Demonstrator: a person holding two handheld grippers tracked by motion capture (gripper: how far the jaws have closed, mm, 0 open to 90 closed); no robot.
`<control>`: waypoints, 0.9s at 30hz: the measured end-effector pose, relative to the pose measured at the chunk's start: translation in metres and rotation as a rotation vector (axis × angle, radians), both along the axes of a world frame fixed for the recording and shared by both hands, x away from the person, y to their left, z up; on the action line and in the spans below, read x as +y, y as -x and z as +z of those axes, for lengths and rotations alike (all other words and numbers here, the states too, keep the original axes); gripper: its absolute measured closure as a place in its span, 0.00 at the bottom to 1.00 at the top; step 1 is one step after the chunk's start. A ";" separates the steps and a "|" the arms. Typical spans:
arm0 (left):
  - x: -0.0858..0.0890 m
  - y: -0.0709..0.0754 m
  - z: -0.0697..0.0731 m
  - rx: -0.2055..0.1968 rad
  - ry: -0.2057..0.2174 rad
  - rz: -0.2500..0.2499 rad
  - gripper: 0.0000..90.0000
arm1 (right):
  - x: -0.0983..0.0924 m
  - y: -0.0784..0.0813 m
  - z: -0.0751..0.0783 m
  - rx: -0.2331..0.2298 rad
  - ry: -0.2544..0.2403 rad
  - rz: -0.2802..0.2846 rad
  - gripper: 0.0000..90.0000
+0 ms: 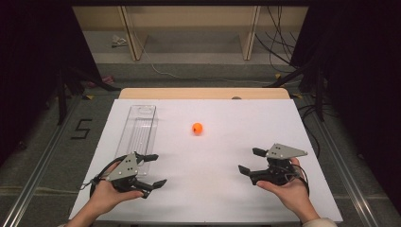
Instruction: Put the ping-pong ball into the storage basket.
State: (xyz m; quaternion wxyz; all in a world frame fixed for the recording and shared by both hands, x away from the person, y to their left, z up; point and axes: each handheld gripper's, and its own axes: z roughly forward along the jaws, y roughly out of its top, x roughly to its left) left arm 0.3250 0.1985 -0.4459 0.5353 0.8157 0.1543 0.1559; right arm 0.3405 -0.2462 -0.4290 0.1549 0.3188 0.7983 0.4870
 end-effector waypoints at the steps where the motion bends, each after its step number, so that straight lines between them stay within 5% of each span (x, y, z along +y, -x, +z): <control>1: 0.000 0.000 0.000 0.000 0.000 0.000 0.18 | 0.000 0.000 0.000 -0.001 0.000 -0.002 0.18; 27: -0.002 0.001 0.000 -0.004 -0.014 -0.014 0.18 | 0.023 -0.019 0.004 -0.030 0.000 0.009 0.18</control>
